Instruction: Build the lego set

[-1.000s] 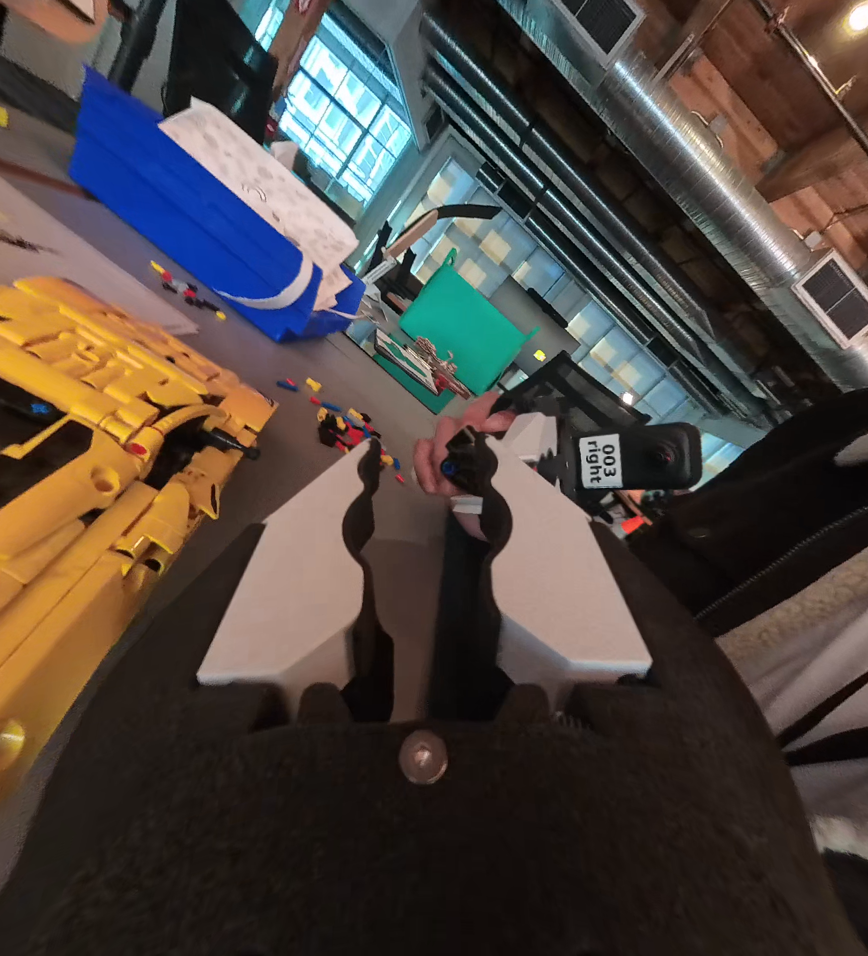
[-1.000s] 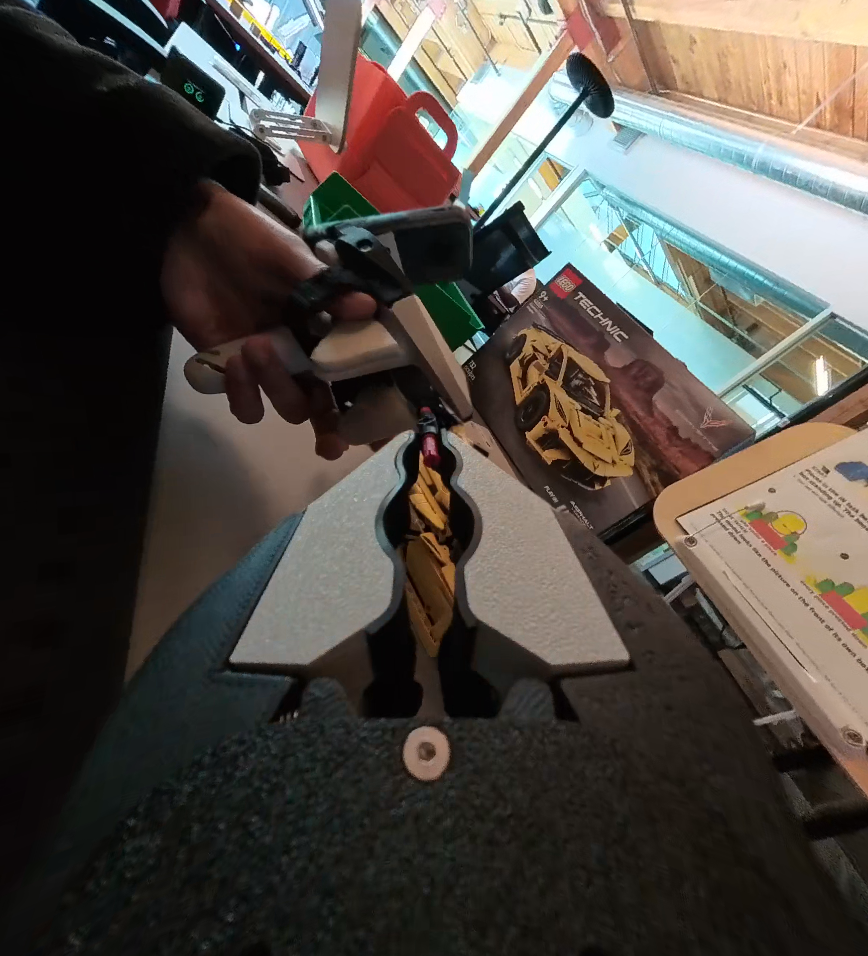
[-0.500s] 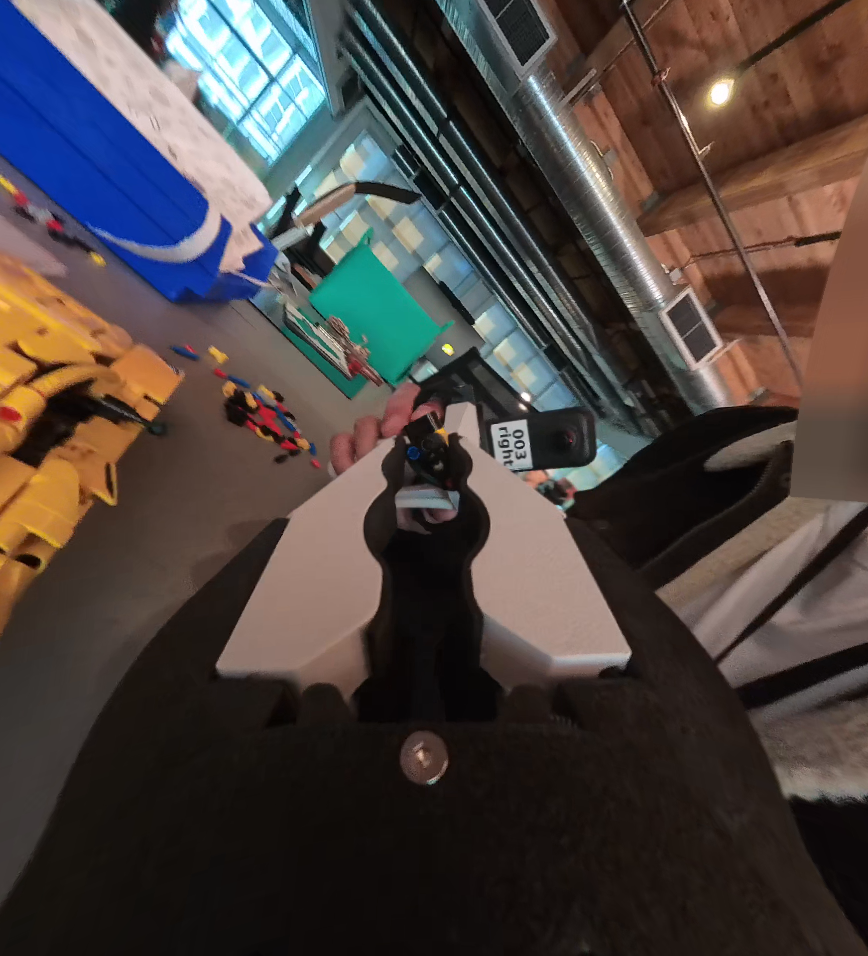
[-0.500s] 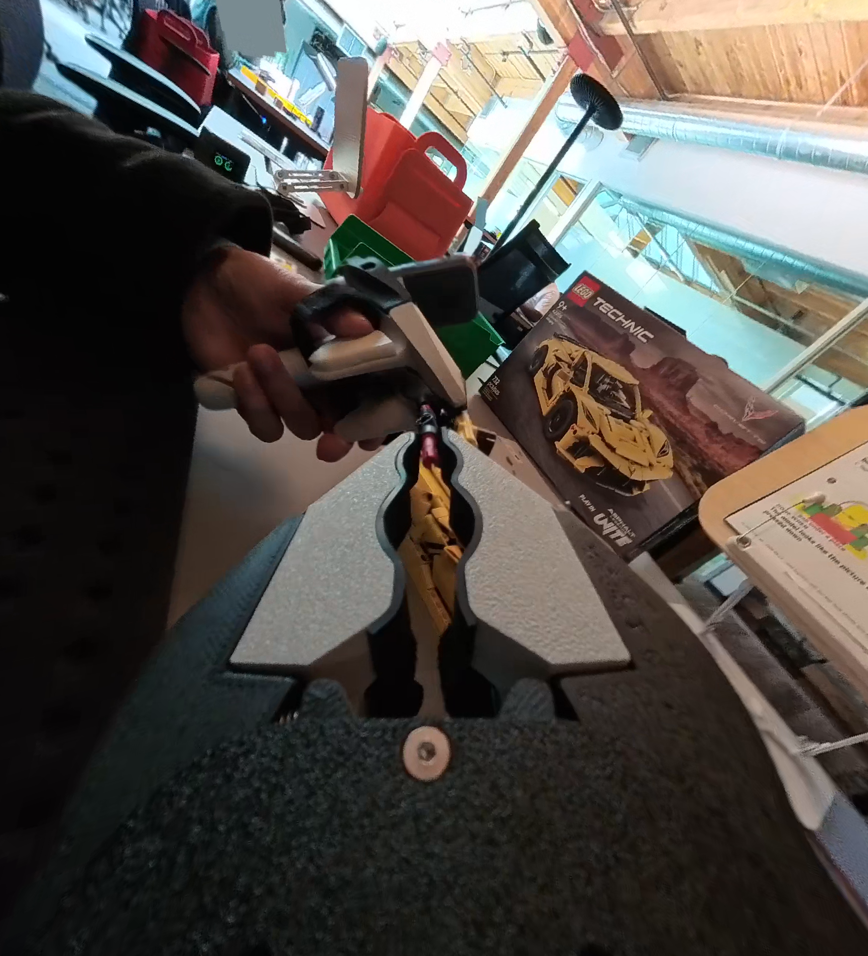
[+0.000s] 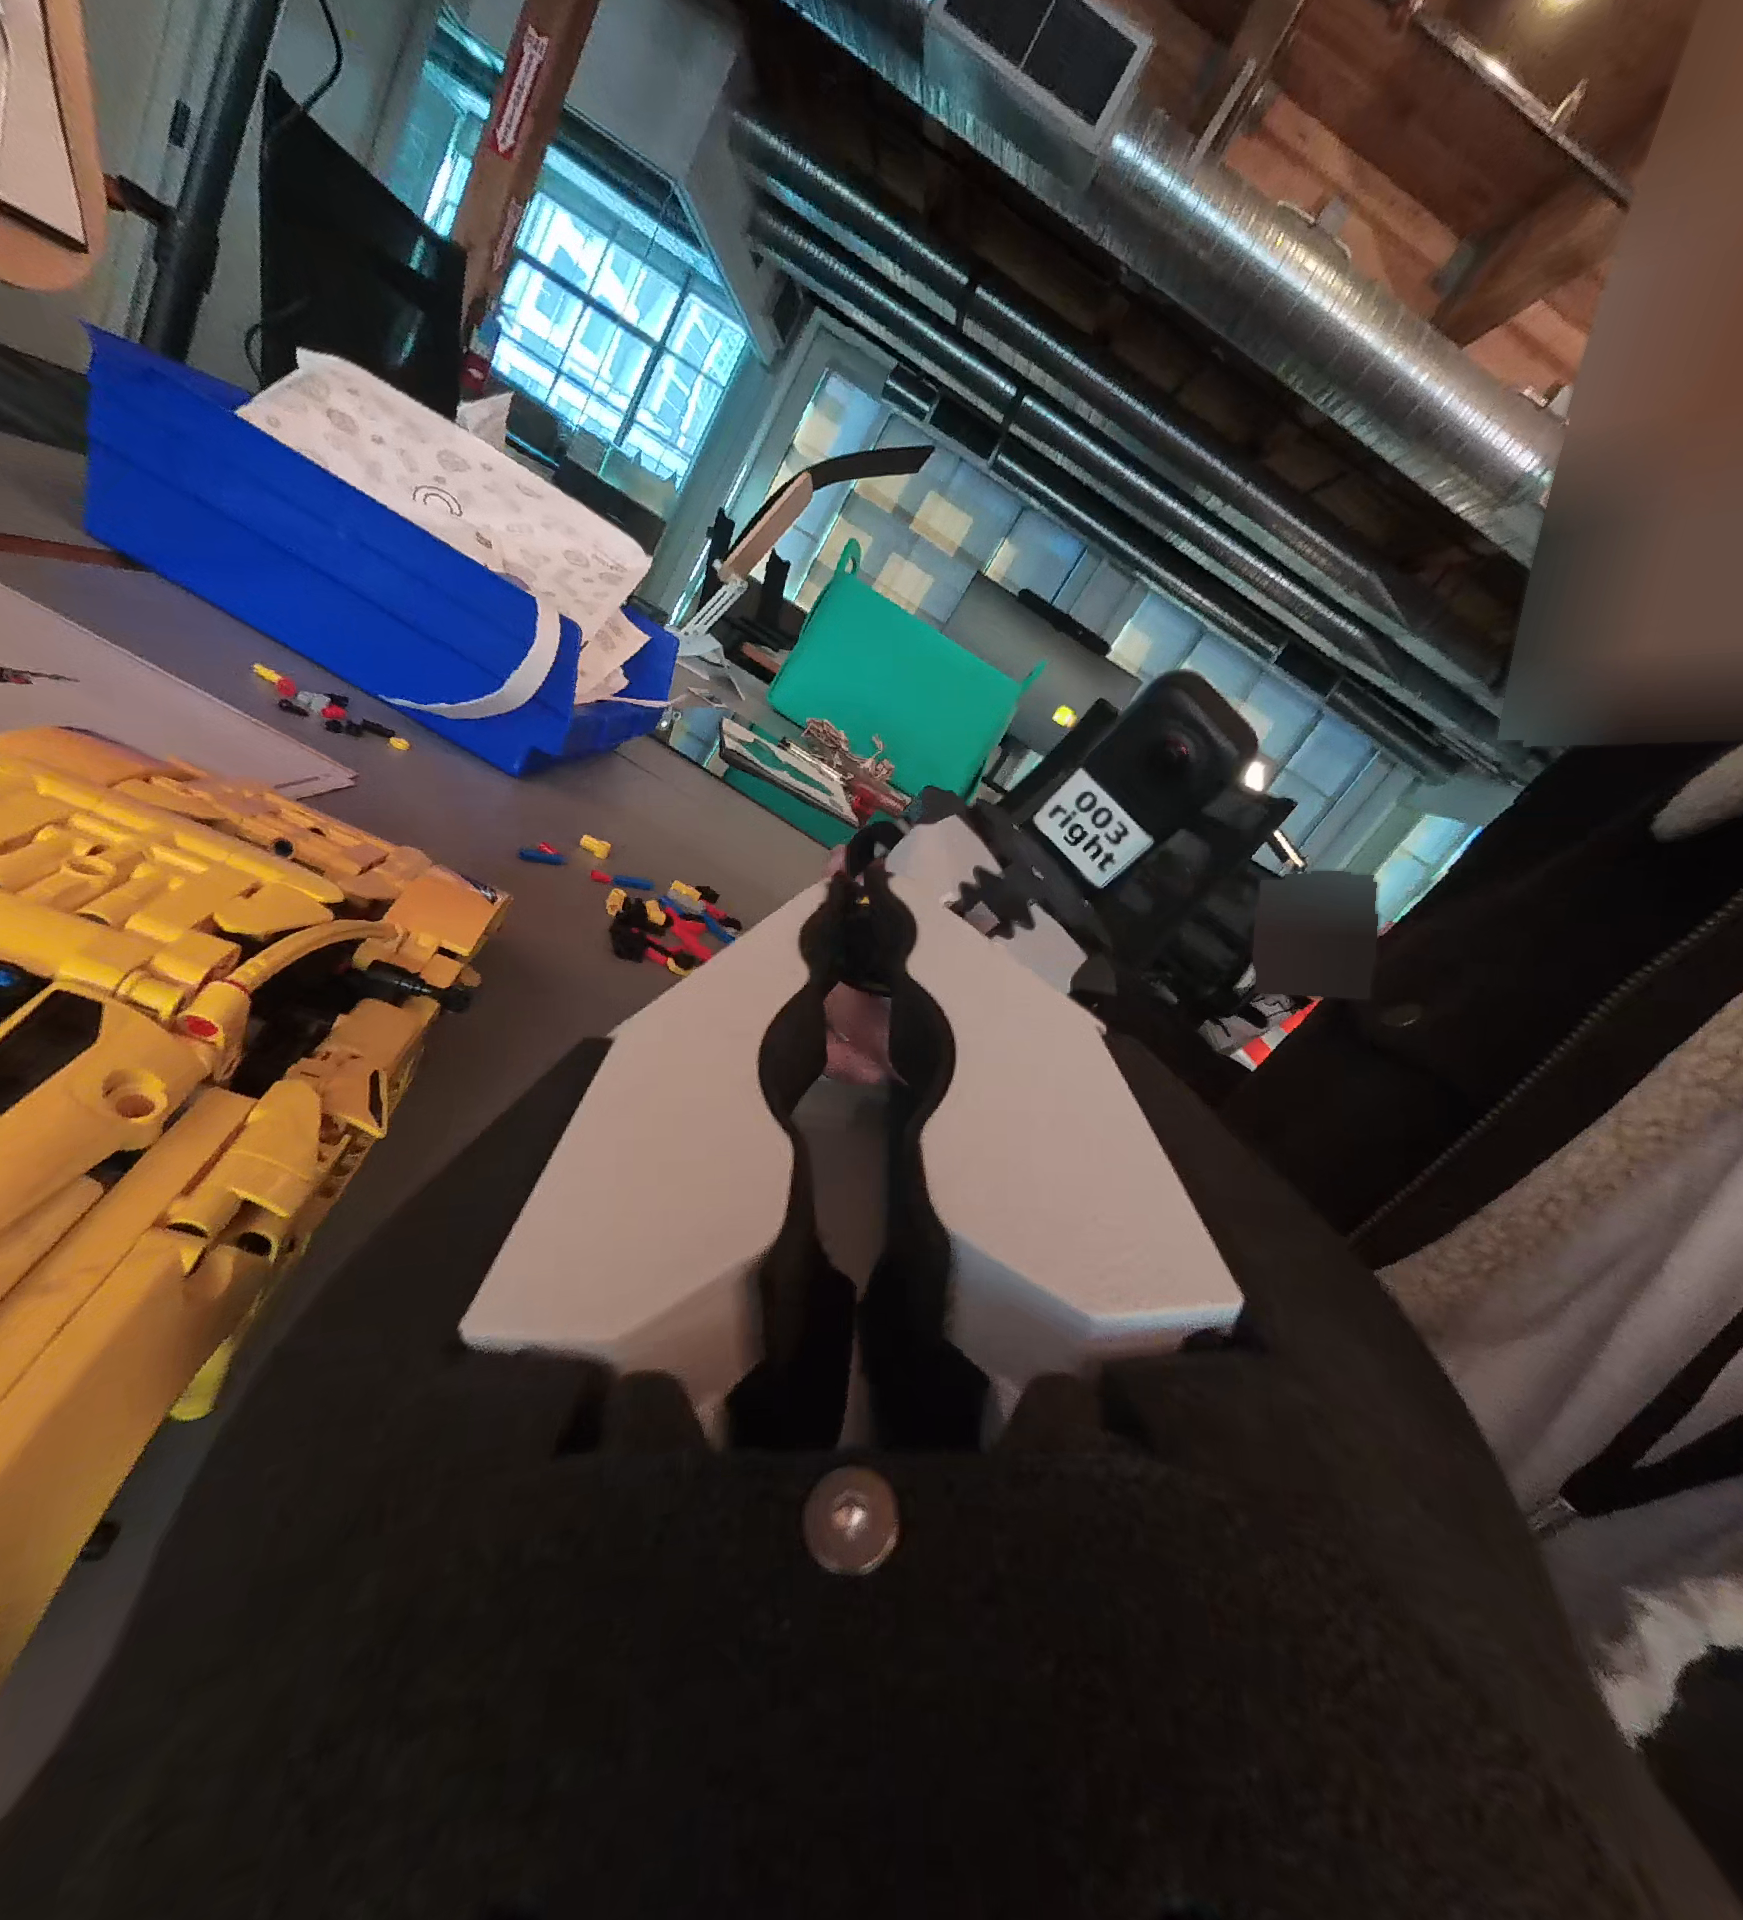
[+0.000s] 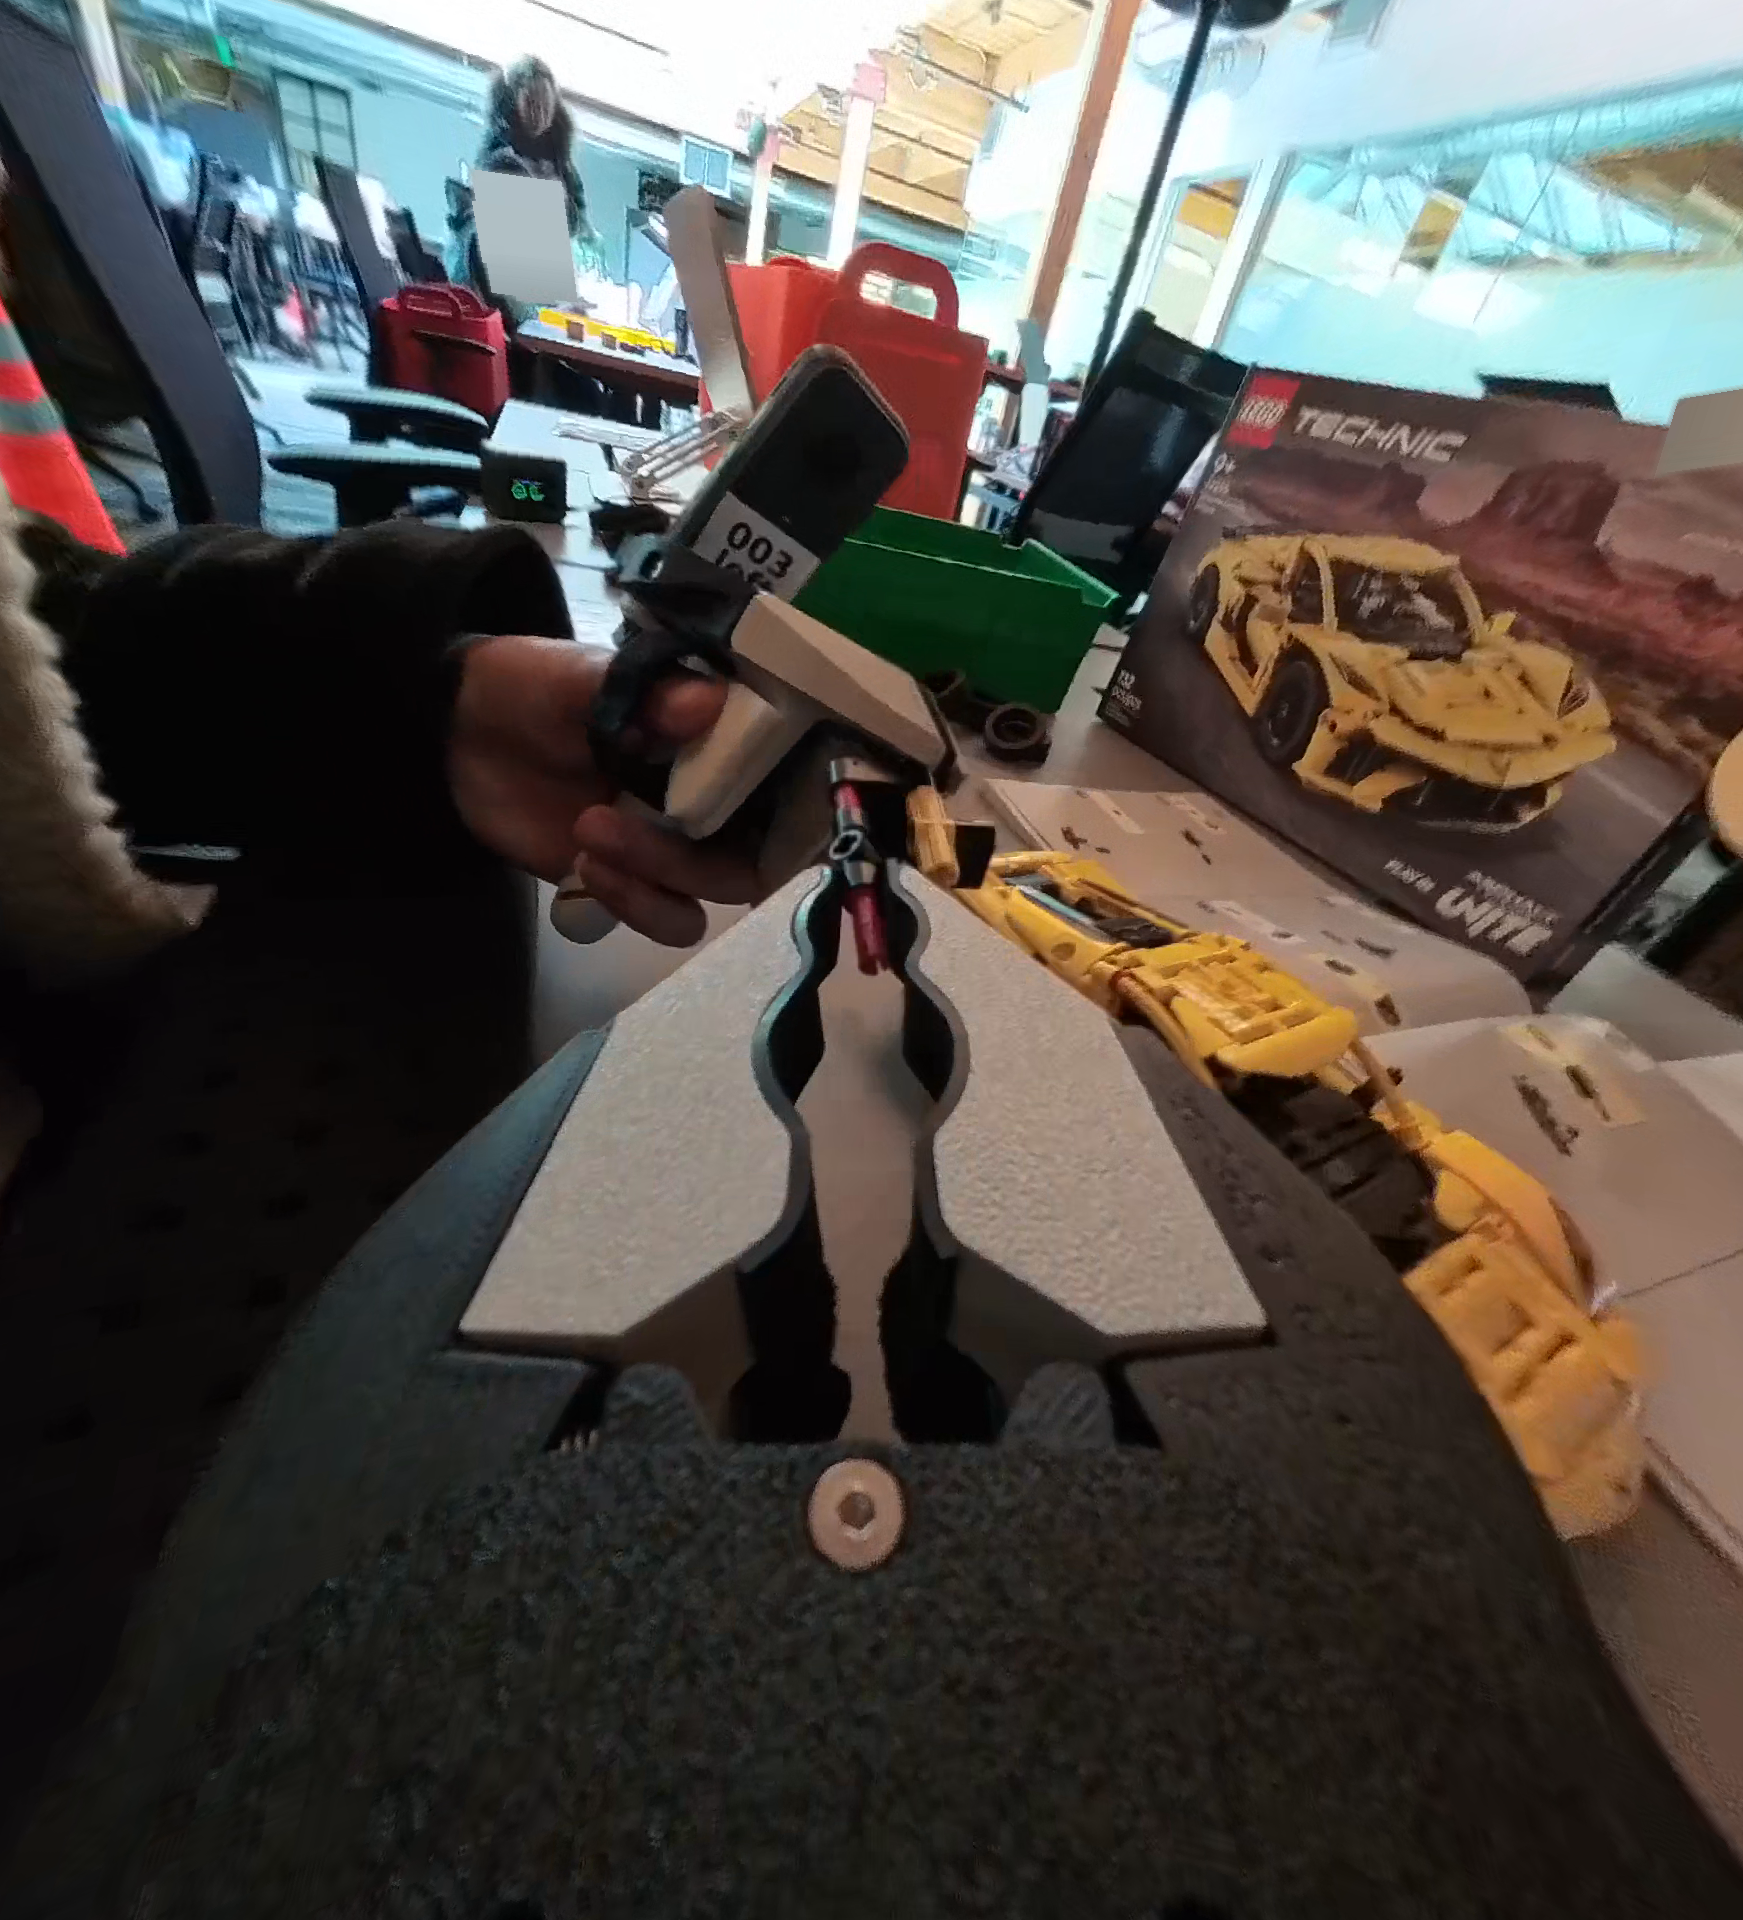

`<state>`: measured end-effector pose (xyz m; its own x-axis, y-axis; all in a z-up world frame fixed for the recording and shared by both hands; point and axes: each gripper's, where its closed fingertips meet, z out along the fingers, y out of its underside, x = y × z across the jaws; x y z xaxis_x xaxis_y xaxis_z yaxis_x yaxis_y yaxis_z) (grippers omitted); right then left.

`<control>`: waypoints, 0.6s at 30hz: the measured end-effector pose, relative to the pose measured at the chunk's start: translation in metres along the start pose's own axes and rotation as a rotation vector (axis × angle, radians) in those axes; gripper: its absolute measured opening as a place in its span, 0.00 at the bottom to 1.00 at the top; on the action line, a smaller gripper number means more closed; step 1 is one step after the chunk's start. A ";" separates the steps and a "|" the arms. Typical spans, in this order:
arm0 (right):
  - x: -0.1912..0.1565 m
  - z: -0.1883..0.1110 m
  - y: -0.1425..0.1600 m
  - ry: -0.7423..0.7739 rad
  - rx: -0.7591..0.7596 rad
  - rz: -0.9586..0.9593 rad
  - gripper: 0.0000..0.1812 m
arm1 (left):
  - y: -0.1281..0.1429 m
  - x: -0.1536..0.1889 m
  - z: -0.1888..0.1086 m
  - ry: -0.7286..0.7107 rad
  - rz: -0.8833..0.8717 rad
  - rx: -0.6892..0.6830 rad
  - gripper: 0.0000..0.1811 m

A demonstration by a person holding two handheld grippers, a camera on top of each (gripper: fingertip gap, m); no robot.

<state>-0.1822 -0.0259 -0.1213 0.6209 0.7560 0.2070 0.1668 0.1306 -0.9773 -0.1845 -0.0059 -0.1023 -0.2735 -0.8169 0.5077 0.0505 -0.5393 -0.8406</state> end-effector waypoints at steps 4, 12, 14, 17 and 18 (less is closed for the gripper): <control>0.000 -0.003 -0.004 -0.021 0.020 0.031 0.03 | 0.000 0.002 0.002 0.009 -0.010 0.005 0.02; -0.005 -0.010 -0.008 -0.076 -0.008 -0.067 0.03 | 0.003 0.012 -0.002 0.035 0.154 -0.122 0.27; -0.005 -0.012 -0.014 -0.094 0.024 -0.043 0.03 | 0.010 0.017 0.002 0.035 0.257 -0.174 0.27; -0.008 -0.010 -0.011 -0.112 -0.001 -0.061 0.03 | 0.017 0.023 0.007 0.060 0.276 -0.198 0.27; -0.009 -0.009 -0.008 -0.111 -0.015 -0.077 0.03 | 0.018 0.024 0.008 0.073 0.272 -0.197 0.26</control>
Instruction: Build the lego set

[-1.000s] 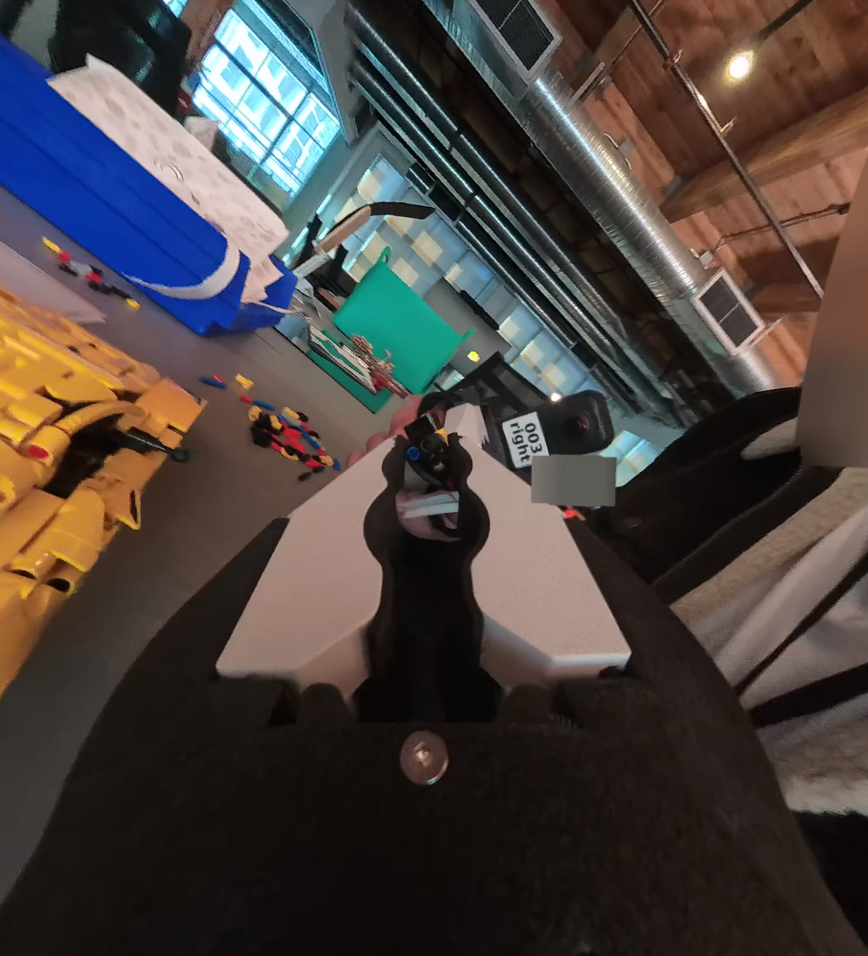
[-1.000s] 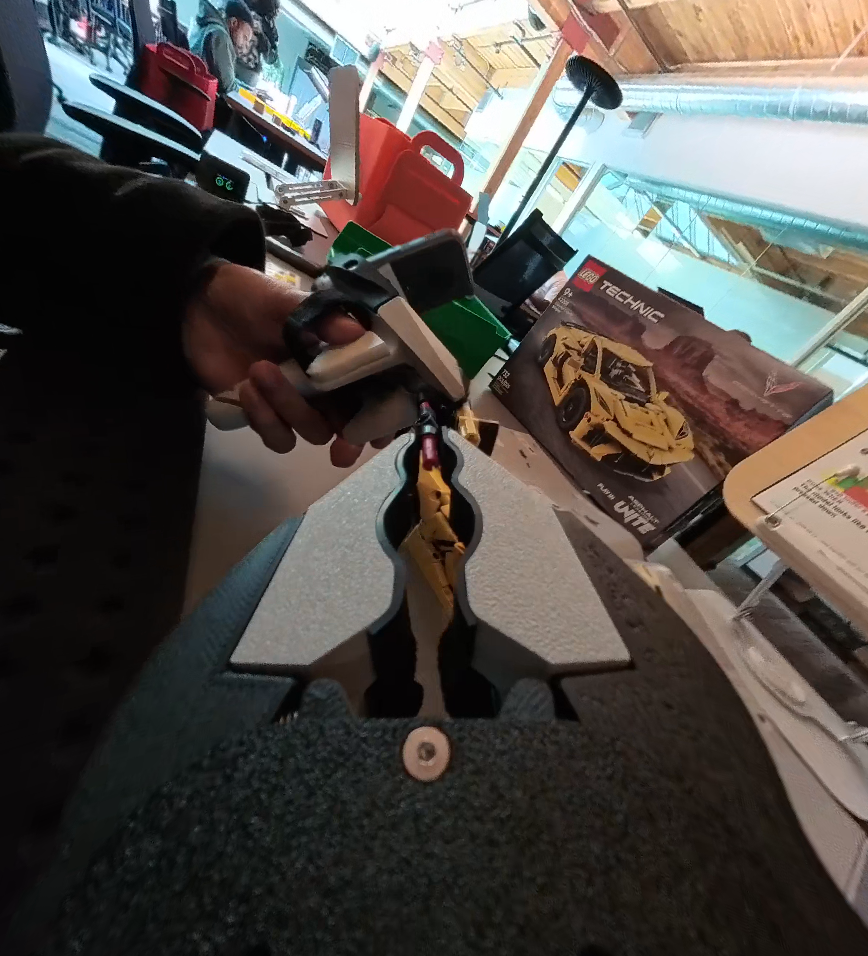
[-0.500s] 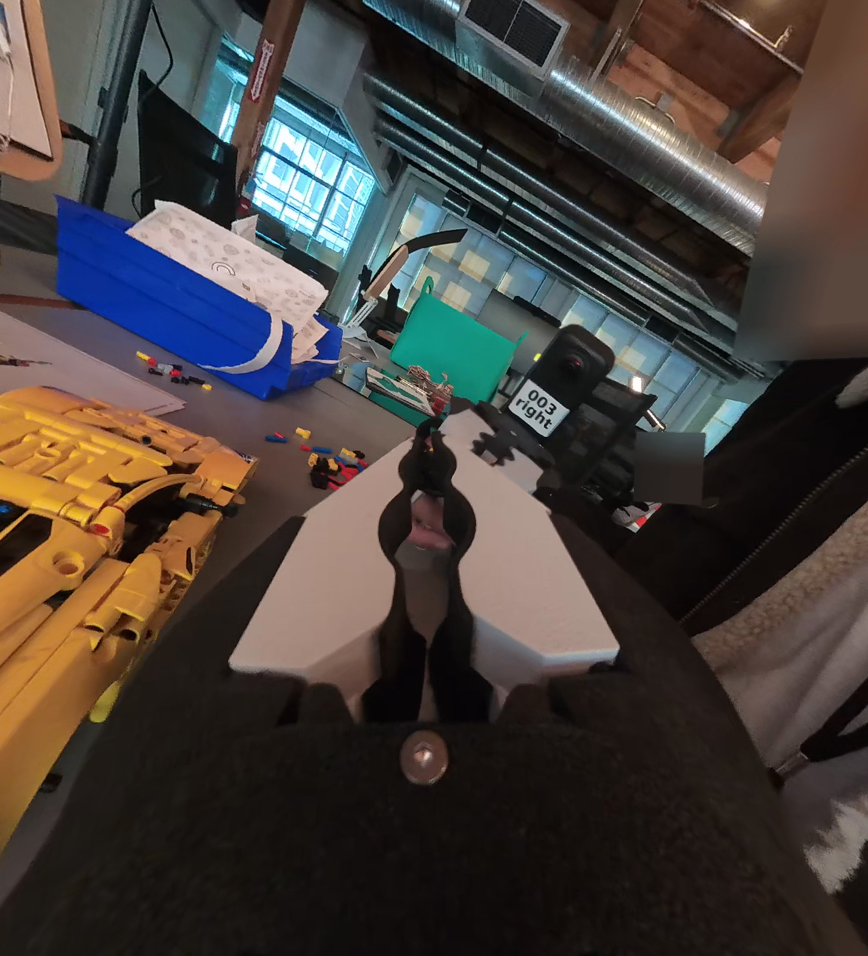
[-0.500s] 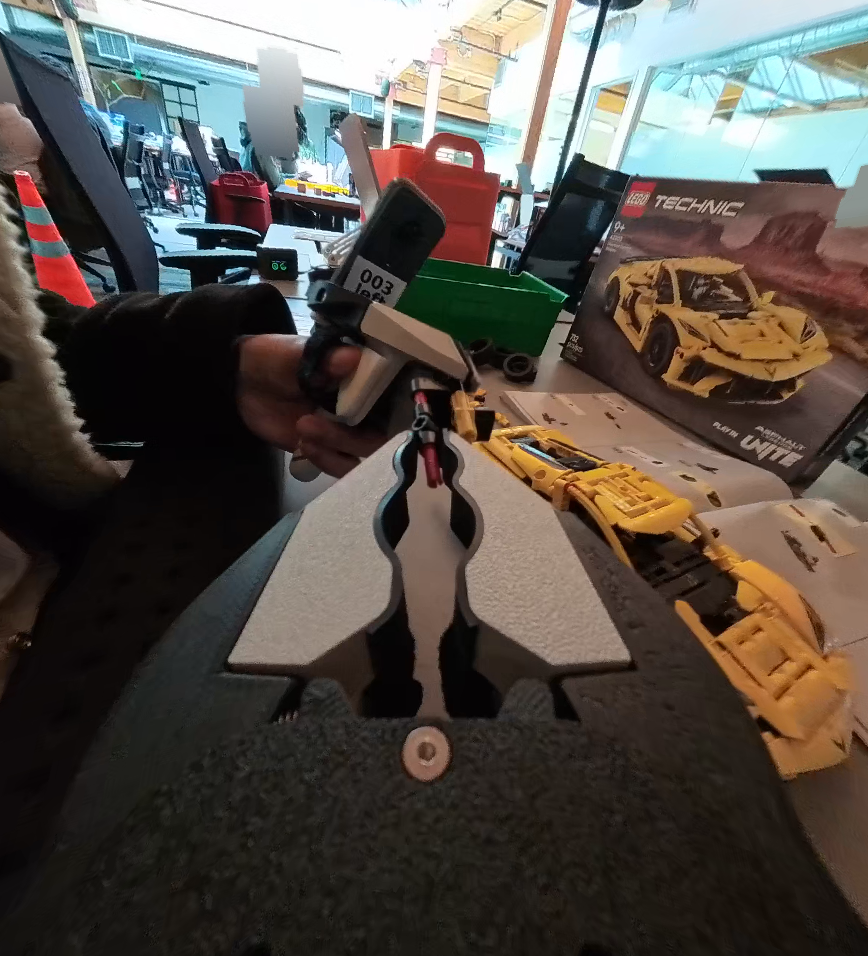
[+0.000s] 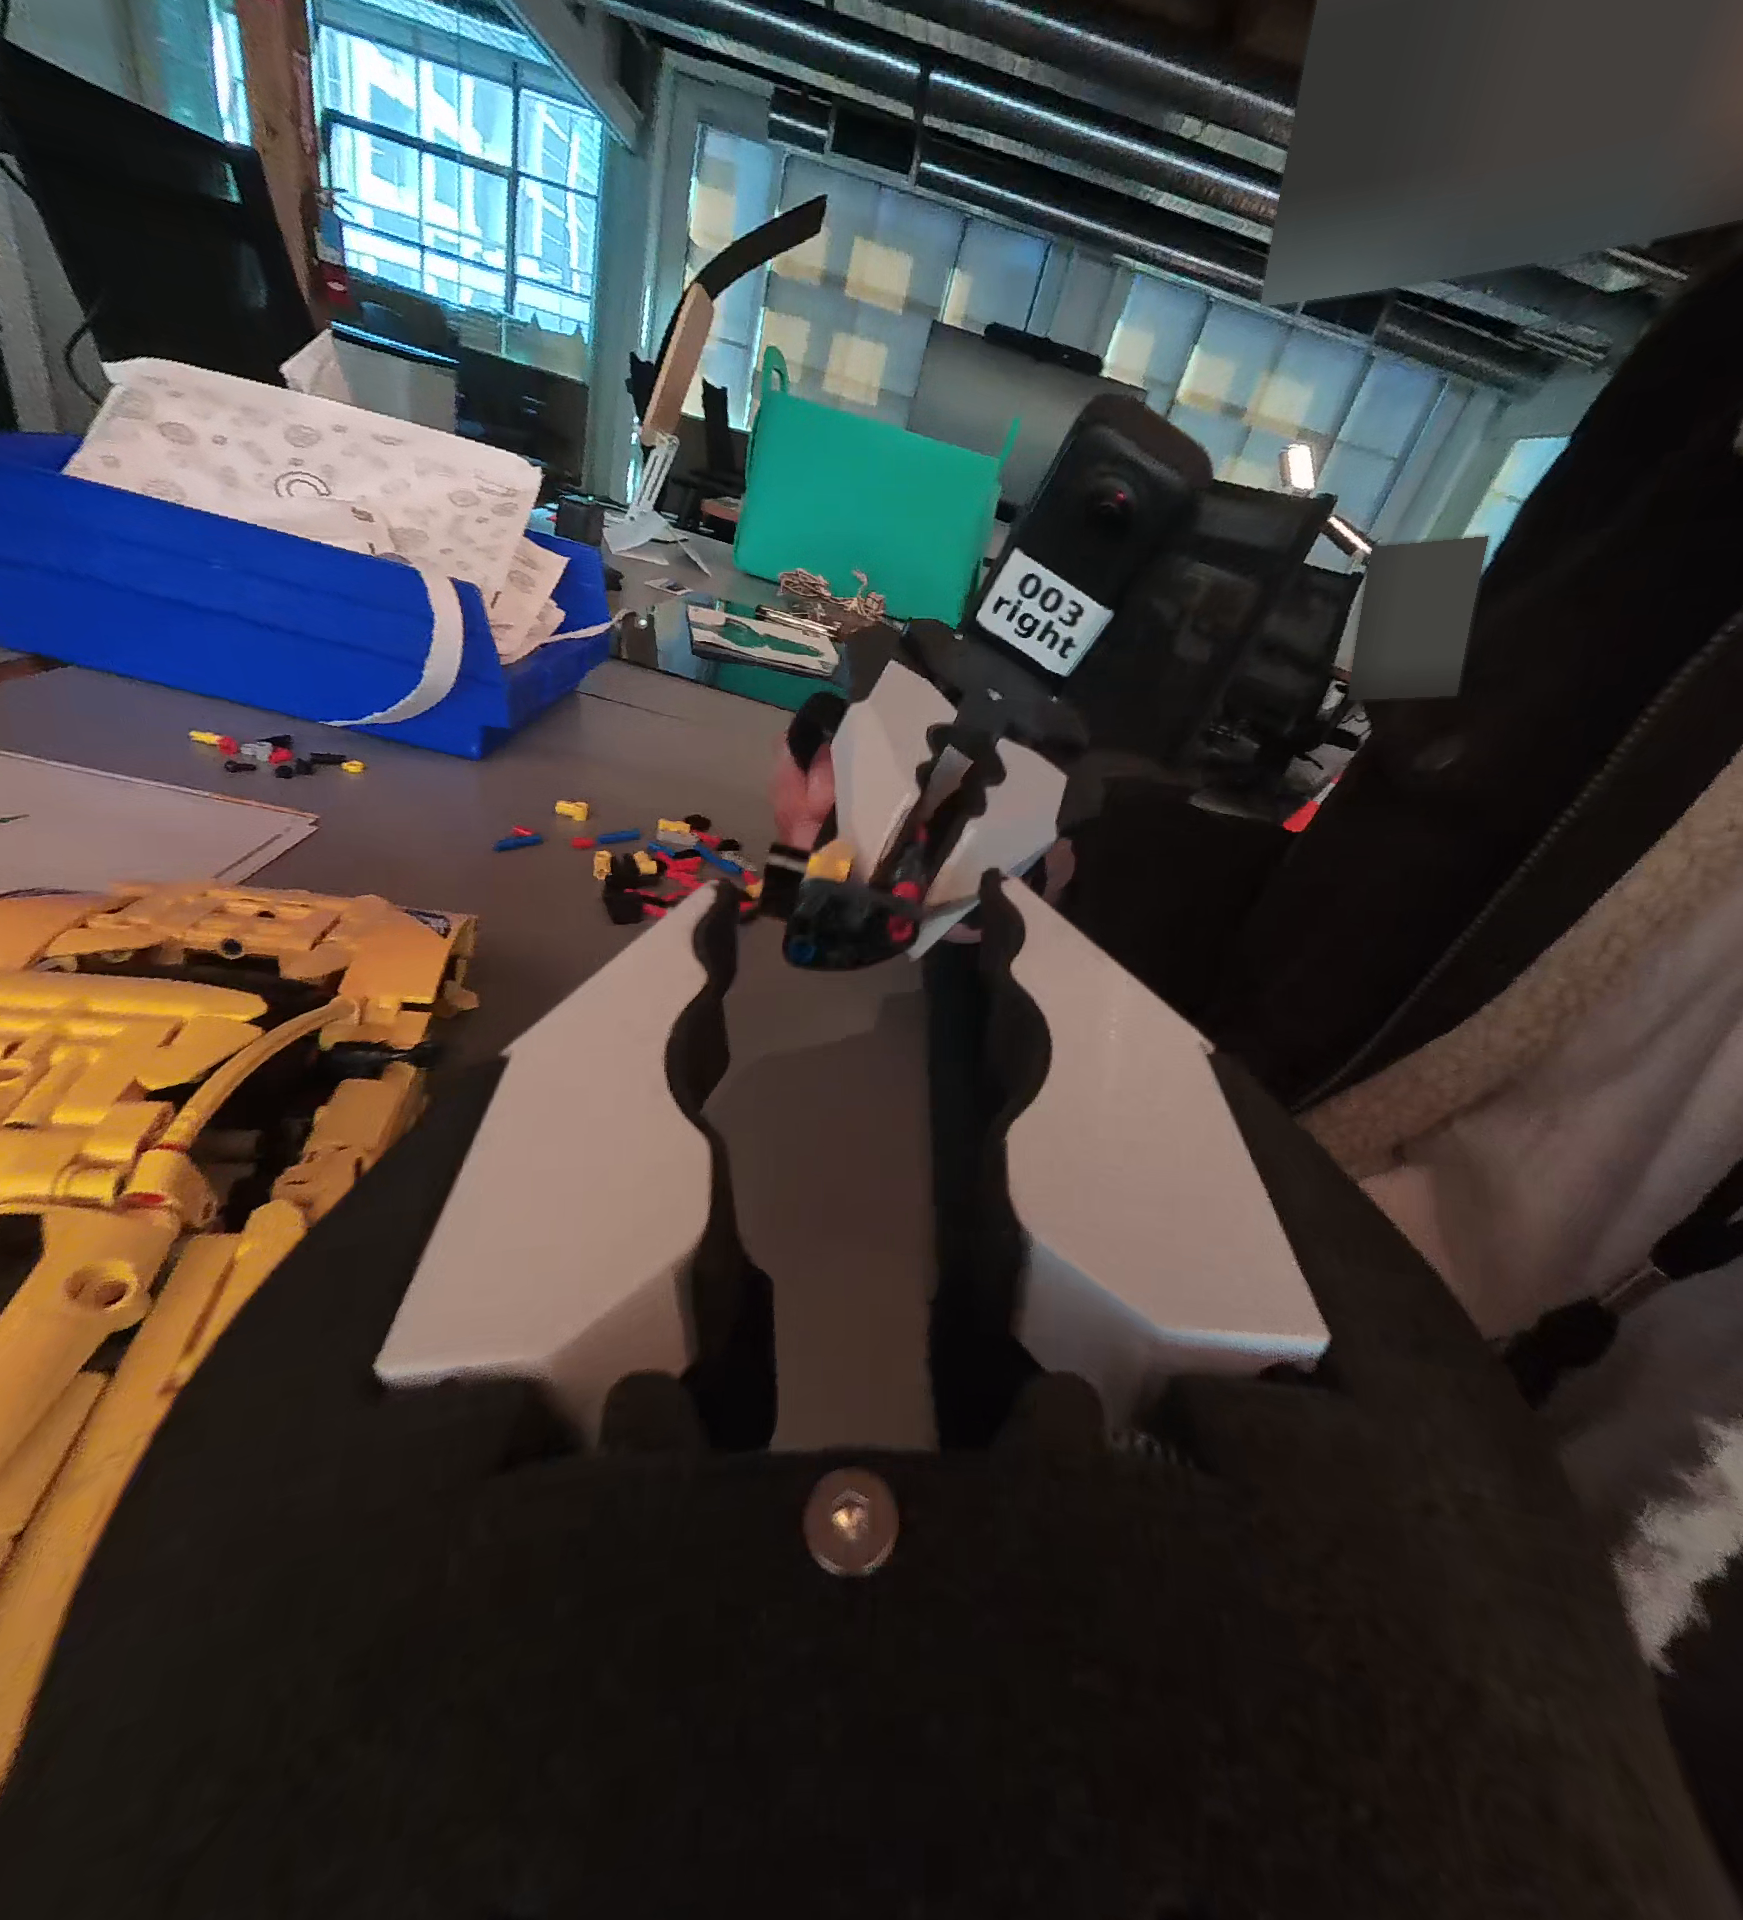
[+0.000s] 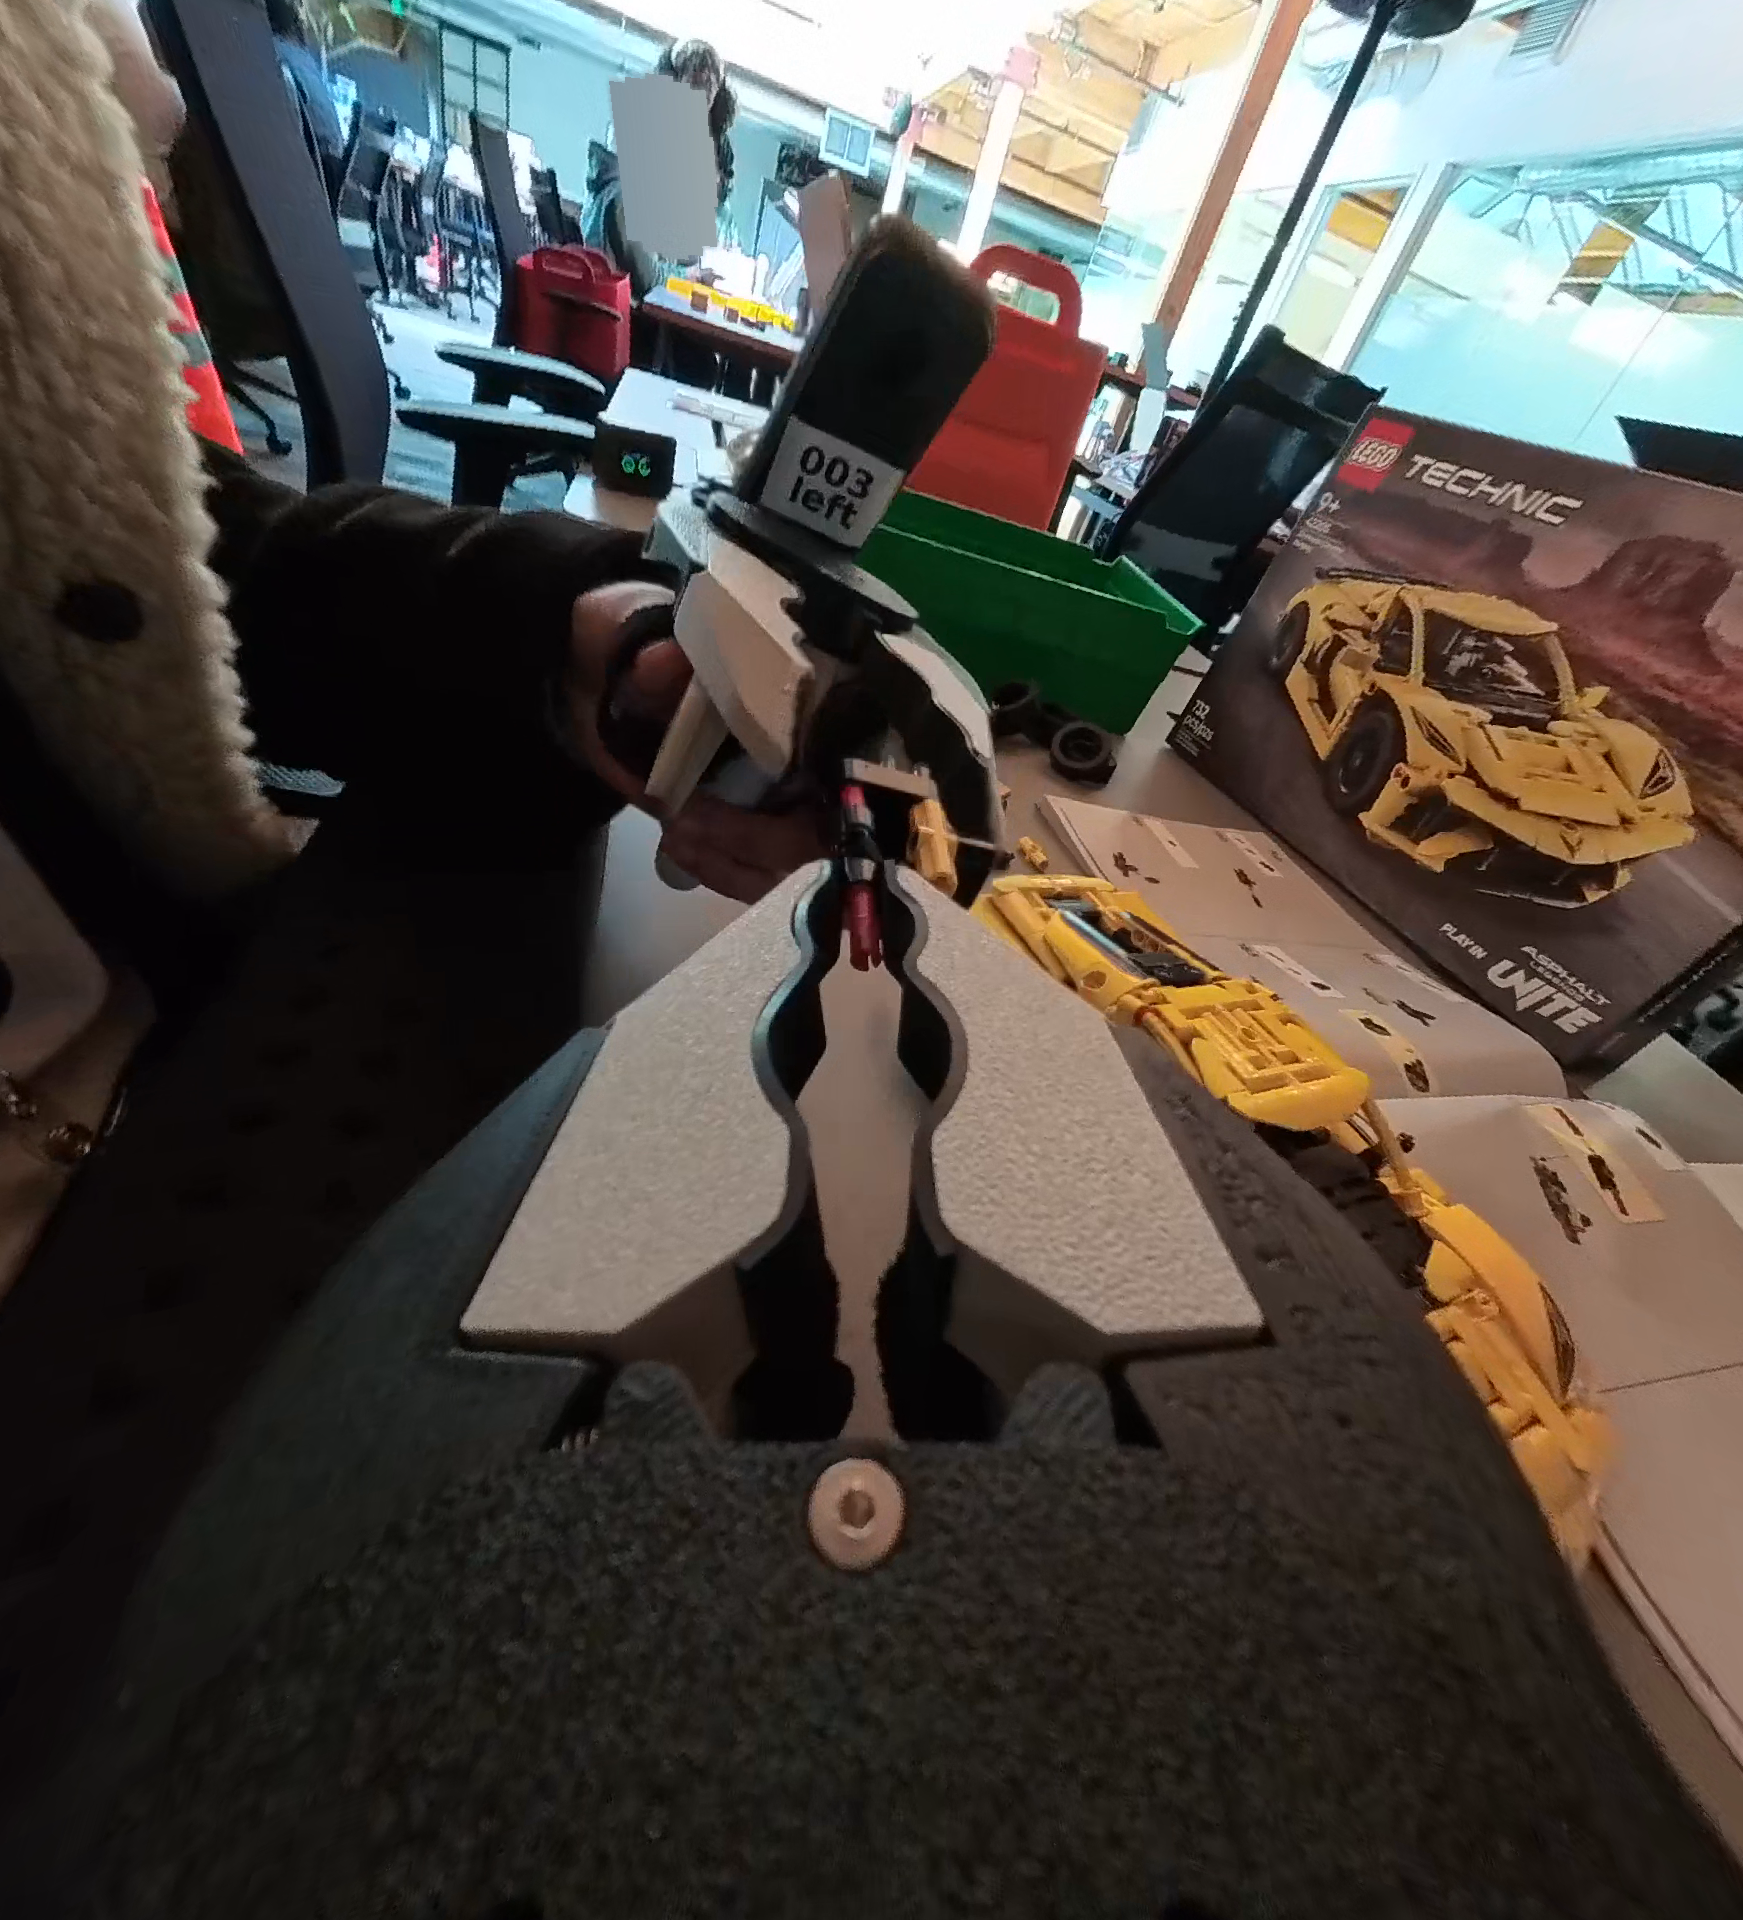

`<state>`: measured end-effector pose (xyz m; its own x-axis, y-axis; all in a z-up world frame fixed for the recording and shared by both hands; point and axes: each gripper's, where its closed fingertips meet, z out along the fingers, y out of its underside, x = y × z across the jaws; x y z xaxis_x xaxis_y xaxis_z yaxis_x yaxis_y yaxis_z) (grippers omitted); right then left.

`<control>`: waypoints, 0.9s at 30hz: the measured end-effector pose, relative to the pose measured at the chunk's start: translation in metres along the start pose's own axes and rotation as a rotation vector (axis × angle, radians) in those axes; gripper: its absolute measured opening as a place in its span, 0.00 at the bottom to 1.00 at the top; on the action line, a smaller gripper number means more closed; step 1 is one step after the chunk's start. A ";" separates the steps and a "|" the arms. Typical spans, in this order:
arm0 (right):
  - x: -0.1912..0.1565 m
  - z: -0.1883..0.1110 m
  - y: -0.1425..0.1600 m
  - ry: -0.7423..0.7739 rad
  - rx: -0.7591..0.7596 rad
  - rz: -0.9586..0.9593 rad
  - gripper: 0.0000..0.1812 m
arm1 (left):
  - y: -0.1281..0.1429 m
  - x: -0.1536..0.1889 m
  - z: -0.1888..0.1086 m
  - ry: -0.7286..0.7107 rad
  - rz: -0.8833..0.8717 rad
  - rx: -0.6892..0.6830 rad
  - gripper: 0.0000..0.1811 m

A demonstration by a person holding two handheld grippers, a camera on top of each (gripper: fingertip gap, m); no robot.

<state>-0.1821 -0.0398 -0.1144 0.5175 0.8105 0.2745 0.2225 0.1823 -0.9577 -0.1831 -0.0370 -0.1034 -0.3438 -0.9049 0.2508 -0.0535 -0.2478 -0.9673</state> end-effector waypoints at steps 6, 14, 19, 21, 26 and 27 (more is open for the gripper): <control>-0.005 0.003 0.007 -0.011 -0.024 0.008 0.03 | 0.008 -0.001 -0.001 -0.033 0.093 -0.045 0.13; -0.009 0.001 0.005 -0.055 0.013 0.072 0.03 | 0.009 0.005 0.000 -0.035 0.210 -0.054 0.14; -0.010 0.002 0.005 -0.081 0.022 0.157 0.03 | 0.009 0.005 -0.002 -0.048 0.282 -0.054 0.14; -0.010 0.002 0.005 -0.093 0.028 0.193 0.03 | 0.010 0.005 -0.002 -0.054 0.303 -0.054 0.13; -0.014 0.003 0.005 -0.159 0.060 0.409 0.03 | 0.010 0.009 -0.003 -0.056 0.368 -0.049 0.13; -0.015 0.002 0.005 -0.175 0.062 0.459 0.03 | 0.010 0.009 -0.003 -0.054 0.373 -0.045 0.13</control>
